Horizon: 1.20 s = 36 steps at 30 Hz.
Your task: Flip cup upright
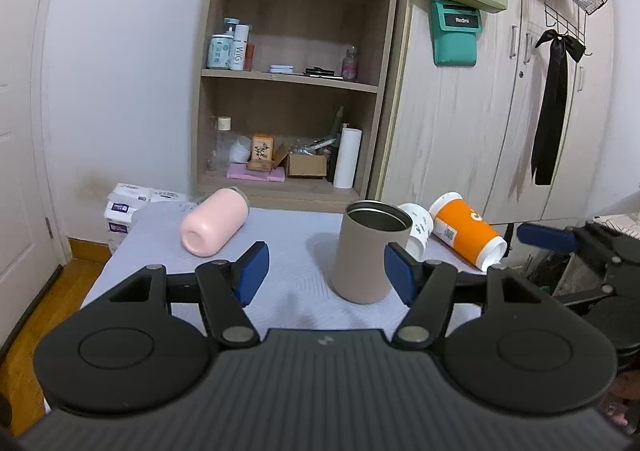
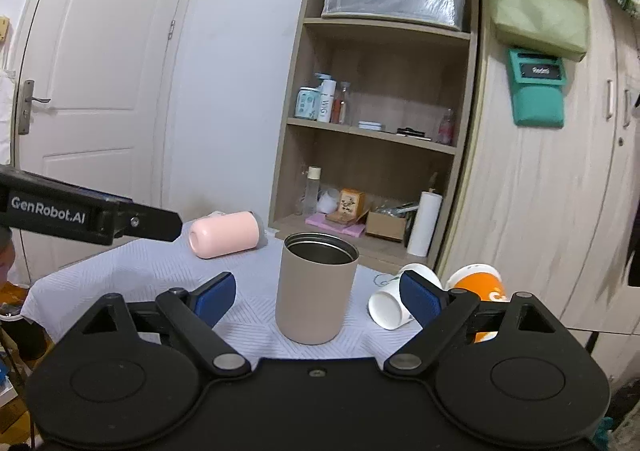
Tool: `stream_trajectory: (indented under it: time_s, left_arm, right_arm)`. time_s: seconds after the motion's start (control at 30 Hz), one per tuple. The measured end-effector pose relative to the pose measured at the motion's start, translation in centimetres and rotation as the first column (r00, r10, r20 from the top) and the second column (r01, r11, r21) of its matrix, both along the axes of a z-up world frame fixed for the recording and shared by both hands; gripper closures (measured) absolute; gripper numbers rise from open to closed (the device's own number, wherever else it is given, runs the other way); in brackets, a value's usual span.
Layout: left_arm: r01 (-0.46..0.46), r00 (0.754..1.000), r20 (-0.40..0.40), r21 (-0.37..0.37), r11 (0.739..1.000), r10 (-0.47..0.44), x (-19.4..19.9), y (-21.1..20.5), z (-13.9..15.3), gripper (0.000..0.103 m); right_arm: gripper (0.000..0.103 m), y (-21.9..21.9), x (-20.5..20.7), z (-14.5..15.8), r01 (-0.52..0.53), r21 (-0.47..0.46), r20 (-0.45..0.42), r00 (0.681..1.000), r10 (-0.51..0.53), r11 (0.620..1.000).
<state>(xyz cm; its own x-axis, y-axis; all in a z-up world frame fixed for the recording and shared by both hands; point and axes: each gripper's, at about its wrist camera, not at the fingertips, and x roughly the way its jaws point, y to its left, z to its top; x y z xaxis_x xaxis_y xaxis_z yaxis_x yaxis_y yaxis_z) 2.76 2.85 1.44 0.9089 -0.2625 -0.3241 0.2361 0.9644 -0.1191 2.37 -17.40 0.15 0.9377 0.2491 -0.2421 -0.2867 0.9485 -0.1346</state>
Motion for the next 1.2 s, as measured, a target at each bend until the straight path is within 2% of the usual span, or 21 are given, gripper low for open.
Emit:
stream_trajectory:
  time_s: [0.23,0.33,0.47,0.57,0.73,1.2]
  left_arm:
    - [0.008,1.0,-0.011,0.011,1.0,-0.008,-1.2,0.3,0.5,0.034]
    - [-0.015,1.0,-0.019,0.027,1.0,0.016,-1.3,0.3,0.5,0.032]
    - [-0.038,0.999,-0.023,0.03,0.999,0.038,-1.4,0.6,0.5,0.024]
    - [-0.052,0.998,-0.017,0.05,0.997,0.053,-1.5,0.7,0.5,0.015]
    - [-0.05,0.999,-0.016,0.057,0.997,0.051,-1.5,0.8,0.4,0.008]
    - [-0.051,0.998,-0.028,0.088,0.995,0.053,-1.4,0.5,0.1,0.001]
  right_arm:
    - [0.008,0.3,-1.8,1.0,0.027,-0.013,0.022,0.999,-0.026,1.0]
    - [0.006,0.3,-2.2,1.4,0.034,-0.007,0.034,0.999,-0.034,0.999]
    - [0.0,0.2,-2.7,1.7,0.057,0.014,0.033,0.998,-0.057,0.998]
    - [0.0,0.0,-3.1,1.6,0.094,0.051,0.029,0.995,-0.096,0.994]
    - [0.0,-0.6,-3.2,1.3,0.137,0.097,-0.01,0.991,-0.137,0.986]
    - [0.0,-1.0,-2.8,1.0,0.224,0.084,-0.065,0.973,-0.219,0.971]
